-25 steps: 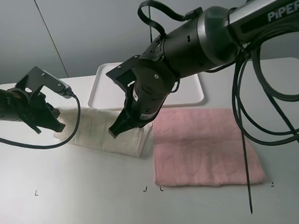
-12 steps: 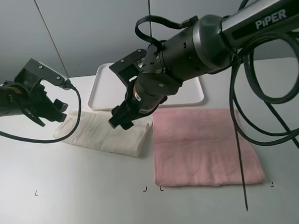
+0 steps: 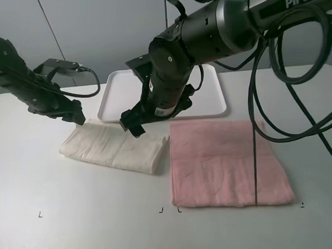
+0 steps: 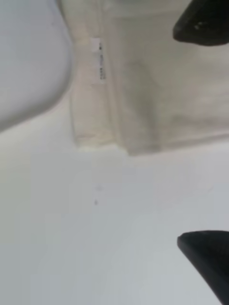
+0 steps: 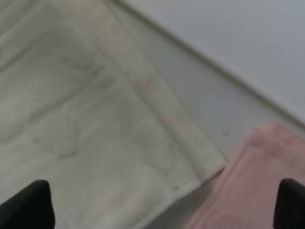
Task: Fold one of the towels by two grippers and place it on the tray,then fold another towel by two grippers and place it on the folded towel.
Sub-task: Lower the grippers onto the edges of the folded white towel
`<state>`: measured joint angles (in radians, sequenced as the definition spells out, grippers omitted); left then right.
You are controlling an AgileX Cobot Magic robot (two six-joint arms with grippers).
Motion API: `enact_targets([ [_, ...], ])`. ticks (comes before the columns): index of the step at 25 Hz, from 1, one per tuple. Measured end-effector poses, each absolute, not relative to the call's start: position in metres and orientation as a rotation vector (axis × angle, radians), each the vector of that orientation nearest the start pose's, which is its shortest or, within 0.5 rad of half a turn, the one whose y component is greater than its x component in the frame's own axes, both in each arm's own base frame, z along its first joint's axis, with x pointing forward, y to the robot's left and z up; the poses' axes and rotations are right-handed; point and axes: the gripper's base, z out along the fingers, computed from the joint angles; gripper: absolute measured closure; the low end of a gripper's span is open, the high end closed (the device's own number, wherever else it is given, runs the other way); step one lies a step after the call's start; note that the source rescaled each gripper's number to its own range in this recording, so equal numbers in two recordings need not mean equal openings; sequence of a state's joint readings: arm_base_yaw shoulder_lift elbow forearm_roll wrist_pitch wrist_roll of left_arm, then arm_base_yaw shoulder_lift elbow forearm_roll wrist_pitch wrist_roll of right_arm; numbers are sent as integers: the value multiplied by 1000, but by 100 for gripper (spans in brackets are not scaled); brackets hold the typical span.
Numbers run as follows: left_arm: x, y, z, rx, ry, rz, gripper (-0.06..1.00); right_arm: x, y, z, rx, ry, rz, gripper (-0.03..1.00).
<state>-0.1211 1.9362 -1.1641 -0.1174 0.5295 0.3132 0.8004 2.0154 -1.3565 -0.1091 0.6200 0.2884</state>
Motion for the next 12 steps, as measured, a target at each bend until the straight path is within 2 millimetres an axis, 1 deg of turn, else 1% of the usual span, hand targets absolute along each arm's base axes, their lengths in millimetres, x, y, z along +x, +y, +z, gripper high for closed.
enact_targets([
  [2,384,-50,145,388,2827,-48,-5,290,292,162,-806,2702,212,-3],
  [5,394,-48,143,341,2907,-1,-5,286,289,161,-831,2766,216,-3],
  [8,396,-47,135,322,2955,11,-5,284,289,161,-843,2790,229,-3],
  [12,394,-46,117,302,3022,27,-5,282,291,161,-850,2795,257,-3],
])
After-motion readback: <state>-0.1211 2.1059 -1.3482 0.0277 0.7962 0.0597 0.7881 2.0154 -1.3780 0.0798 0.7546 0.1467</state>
